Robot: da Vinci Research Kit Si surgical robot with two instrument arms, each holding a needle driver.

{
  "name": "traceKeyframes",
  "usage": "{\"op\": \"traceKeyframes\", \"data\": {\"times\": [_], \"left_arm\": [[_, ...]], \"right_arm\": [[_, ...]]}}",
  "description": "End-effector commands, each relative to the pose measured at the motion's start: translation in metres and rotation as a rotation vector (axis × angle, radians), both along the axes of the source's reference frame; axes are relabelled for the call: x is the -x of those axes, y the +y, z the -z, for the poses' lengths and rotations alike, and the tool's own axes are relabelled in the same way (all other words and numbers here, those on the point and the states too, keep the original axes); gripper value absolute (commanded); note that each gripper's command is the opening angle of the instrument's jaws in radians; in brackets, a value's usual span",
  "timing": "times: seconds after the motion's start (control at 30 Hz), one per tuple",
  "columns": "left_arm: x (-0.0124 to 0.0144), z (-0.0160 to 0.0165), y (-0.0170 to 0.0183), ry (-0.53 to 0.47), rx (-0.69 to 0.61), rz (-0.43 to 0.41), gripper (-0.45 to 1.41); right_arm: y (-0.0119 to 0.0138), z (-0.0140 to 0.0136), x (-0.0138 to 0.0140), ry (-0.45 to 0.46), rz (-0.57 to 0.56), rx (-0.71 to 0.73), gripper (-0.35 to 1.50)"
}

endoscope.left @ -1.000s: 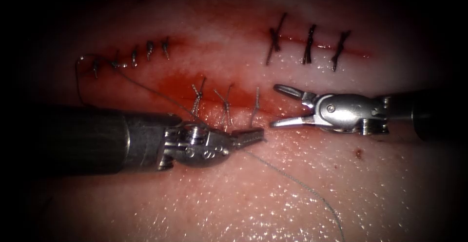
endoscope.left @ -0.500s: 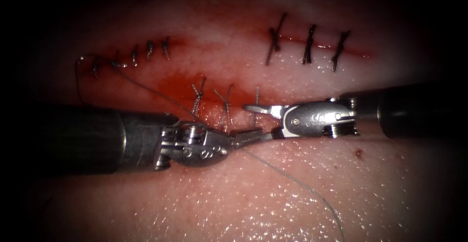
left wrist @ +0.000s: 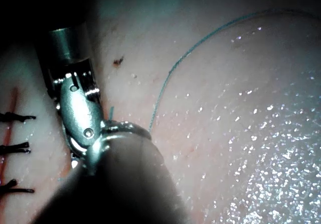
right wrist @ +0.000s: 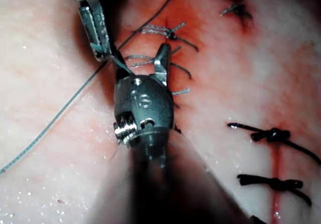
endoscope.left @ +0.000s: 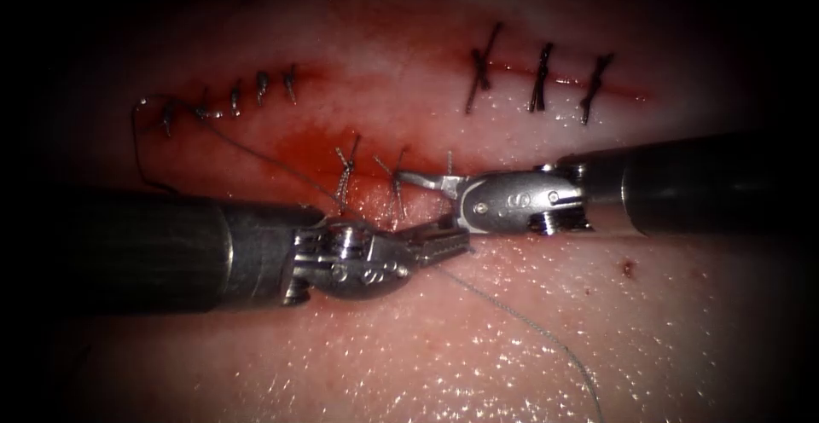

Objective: Wound Closure

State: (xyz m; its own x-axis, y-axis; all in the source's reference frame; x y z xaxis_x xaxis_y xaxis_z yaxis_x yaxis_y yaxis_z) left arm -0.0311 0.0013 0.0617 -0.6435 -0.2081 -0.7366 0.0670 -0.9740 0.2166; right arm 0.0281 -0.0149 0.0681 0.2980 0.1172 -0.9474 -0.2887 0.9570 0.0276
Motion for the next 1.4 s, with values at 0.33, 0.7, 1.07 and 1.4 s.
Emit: {"op": "traceKeyframes", "data": {"times": [0.33, 0.7, 1.07, 1.4], "left_arm": [[0.0005, -0.0003, -0.0010, -0.003, -0.002, -0.003, -0.45], [-0.0047, 0.0028, -0.0055, -0.031, -0.015, 0.032, -0.45], [-0.0139, 0.0046, -0.0178, -0.096, -0.162, 0.159, -0.45], [-0.0150, -0.0021, -0.0236, -0.162, -0.448, 0.283, 0.54]], "right_arm": [[-0.0014, -0.0019, -0.0008, -0.017, 0.020, 0.006, -0.35], [-0.0007, 0.0017, 0.0015, 0.005, -0.005, -0.036, 1.46], [0.0013, 0.0049, 0.0078, 0.012, -0.003, -0.072, 1.48], [0.0005, 0.0031, 0.0080, -0.010, -0.027, -0.089, 1.48]]}}
